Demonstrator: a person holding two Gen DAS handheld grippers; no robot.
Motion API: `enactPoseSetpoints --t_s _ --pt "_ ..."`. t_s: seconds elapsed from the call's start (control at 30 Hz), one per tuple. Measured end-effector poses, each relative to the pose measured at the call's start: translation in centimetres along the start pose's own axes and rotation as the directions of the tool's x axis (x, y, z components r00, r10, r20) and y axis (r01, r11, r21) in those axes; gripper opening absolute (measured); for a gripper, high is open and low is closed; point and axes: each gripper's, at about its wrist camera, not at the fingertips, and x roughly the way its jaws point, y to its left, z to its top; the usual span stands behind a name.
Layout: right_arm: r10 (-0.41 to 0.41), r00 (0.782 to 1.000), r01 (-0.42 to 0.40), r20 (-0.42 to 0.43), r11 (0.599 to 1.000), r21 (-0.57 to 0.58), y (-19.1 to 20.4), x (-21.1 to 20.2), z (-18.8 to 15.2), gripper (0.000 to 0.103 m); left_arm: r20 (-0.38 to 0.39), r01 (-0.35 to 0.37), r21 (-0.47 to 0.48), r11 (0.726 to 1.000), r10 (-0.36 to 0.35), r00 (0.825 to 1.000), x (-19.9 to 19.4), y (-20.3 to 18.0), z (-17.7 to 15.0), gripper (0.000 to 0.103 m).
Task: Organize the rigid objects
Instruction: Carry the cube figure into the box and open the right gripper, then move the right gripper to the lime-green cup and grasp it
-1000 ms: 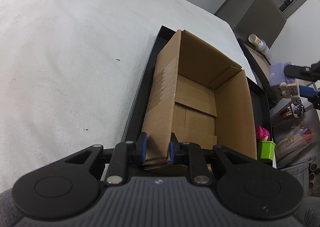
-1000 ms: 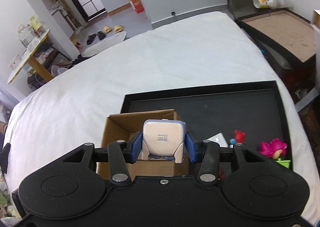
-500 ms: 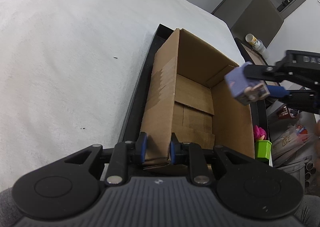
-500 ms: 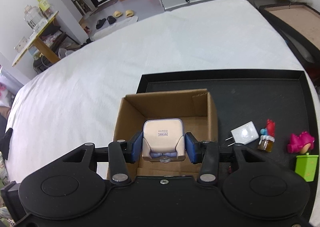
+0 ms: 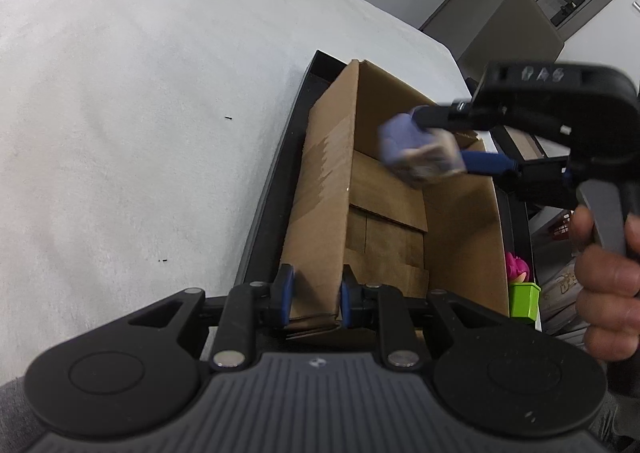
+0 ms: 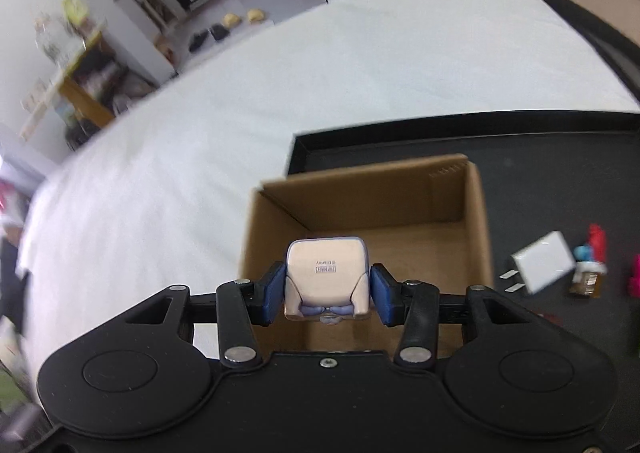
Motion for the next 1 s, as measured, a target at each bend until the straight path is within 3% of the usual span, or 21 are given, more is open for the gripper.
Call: enactPoseSetpoints --t_s 0.1,0.27,0.47,1.0 --pt "0.039 0.999 -0.040 0.017 0.998 0.044 -0.4 -0.9 0.2 0.047 0.002 -0.003 -0.008 1.000 0.003 1.000 0.0 0.1 0.0 0.021" --pt "0.022 0.999 -0.023 0.025 0.999 0.045 -1.2 -2.1 0.0 0.053 0.007 0.003 -0.009 1.000 -0.003 1.000 -0.1 0.0 -0.1 0.021" --pt "-0.021 0.999 0.019 0.030 0.998 0.055 -2.2 -3.3 -0.4 0.078 0.011 -0.011 -0.001 1.000 0.011 1.000 -0.2 -0.1 -0.1 0.021" --pt "0.000 1.000 0.001 0.019 0.999 -0.032 -3.8 -7.3 -2.0 0.083 0.028 -0.051 0.019 0.999 0.050 0.998 -0.6 -1.1 -0.2 0.019"
